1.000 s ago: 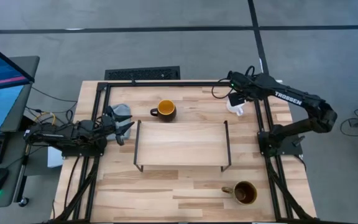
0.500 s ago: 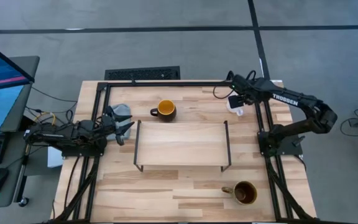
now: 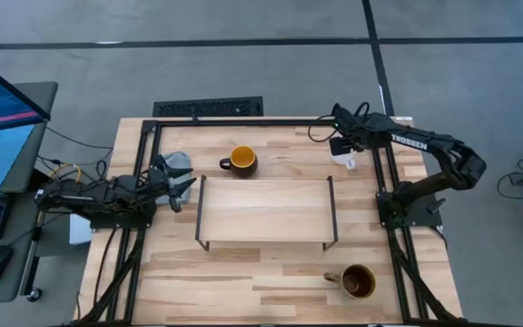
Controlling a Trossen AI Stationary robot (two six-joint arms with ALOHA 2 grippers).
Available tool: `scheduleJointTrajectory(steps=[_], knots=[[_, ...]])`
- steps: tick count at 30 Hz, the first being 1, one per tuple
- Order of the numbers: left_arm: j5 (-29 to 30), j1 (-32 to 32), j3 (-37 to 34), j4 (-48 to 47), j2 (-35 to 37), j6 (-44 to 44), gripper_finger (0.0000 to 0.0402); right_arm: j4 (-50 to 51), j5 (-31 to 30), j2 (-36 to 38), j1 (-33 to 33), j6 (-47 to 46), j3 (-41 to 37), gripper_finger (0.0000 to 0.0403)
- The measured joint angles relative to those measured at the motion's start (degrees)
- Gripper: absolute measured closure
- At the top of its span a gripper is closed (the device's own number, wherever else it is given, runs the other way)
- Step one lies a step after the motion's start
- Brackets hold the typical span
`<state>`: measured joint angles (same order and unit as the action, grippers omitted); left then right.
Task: Stack small to large cups/mugs on shelf
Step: Put the white mug on the shelf
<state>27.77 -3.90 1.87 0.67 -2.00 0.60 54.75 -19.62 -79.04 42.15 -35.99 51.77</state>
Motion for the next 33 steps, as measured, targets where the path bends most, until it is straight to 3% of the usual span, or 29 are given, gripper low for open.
scheduleJointTrajectory(steps=[9, 25, 33], knots=[[0.0, 0.0, 0.0, 0.0, 0.02, 0.0, 0.0255, -0.91, -0.38, -6.12, 0.0, 0.45, 0.0, 0.0194], [0.0, 0.0, 0.0, 0.0, 0.0, 0.02, 0.0255, -2.35, -0.02, -6.09, -0.02, 3.38, 0.42, 0.0371], [0.0, 0.0, 0.0, 0.0, 0.01, 0.02, 0.0255, -2.16, -0.18, -6.14, 0.0, 4.64, 0.44, 0.0379]])
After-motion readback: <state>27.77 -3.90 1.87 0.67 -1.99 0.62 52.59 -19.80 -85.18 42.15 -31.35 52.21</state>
